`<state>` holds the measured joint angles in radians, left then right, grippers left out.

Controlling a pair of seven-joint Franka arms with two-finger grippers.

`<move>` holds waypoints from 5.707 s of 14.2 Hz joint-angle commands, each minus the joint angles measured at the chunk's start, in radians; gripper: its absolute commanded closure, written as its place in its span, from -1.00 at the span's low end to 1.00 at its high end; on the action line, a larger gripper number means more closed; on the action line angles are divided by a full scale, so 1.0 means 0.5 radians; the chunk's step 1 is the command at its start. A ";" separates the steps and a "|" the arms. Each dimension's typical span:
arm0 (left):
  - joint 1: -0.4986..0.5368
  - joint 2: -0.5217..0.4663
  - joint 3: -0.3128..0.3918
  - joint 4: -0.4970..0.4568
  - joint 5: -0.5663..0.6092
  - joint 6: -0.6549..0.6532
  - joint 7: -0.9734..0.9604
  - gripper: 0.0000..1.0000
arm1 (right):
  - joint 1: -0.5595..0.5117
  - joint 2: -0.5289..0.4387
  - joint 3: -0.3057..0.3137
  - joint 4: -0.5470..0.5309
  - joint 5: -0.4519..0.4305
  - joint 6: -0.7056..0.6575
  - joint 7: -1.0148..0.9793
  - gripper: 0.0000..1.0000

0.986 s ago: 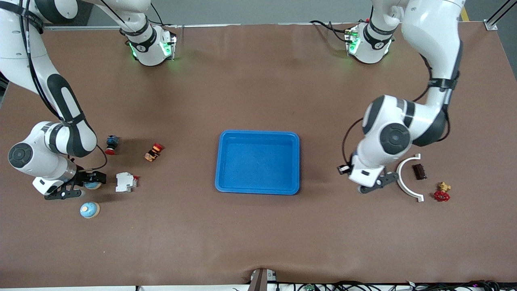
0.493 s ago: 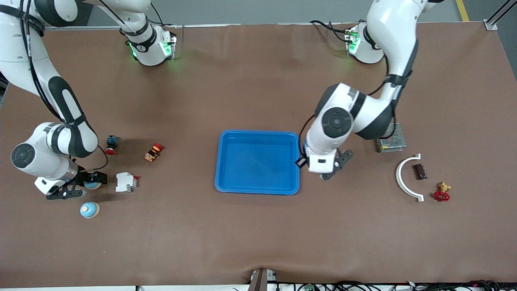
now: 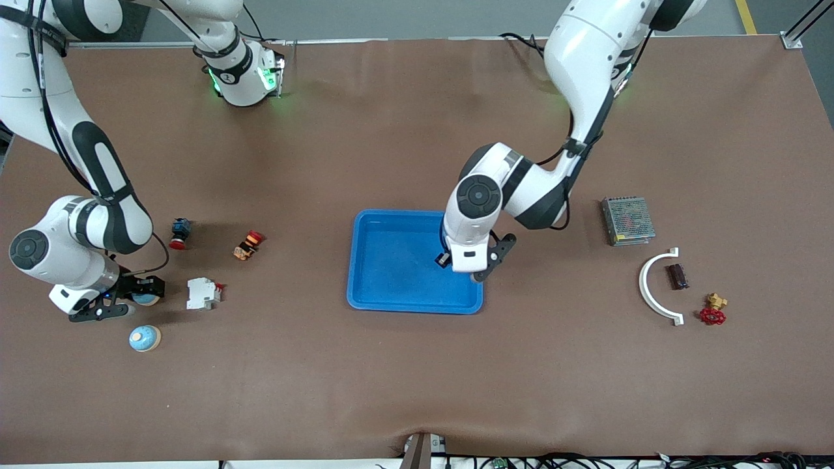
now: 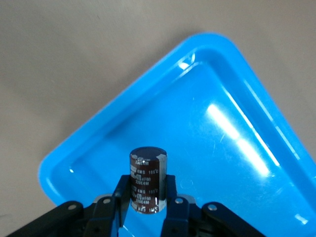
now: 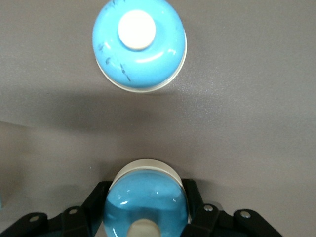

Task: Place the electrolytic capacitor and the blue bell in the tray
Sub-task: 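Carry the capacitor into the tray while the right gripper lifts the bell, then return the left gripper to the second capacitor while the right gripper places the bell, then grasp the second capacitor with the left gripper while the right gripper grasps the bell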

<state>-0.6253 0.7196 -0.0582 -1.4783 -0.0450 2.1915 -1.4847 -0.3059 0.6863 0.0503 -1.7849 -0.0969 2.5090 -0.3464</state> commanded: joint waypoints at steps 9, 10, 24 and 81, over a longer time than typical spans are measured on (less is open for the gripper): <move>-0.038 0.098 0.018 0.021 -0.042 0.041 -0.025 1.00 | 0.228 -0.298 0.139 0.416 0.007 -0.992 0.584 1.00; -0.053 0.107 0.018 0.021 -0.039 0.041 -0.025 1.00 | 0.283 -0.332 0.151 0.410 0.061 -1.029 0.719 1.00; -0.013 -0.076 0.033 0.027 0.136 -0.296 0.131 -1.00 | 1.231 -0.422 0.163 0.324 0.332 -0.910 2.505 1.00; 1.674 -0.212 0.024 -0.716 0.351 0.554 2.813 1.00 | 0.717 -0.287 0.108 0.339 -0.055 -0.769 1.388 -1.00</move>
<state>0.2062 0.6316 -0.0418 -1.8455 0.1115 2.4795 -0.0823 0.1335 0.5588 0.0814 -1.6038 -0.0924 2.1158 0.4821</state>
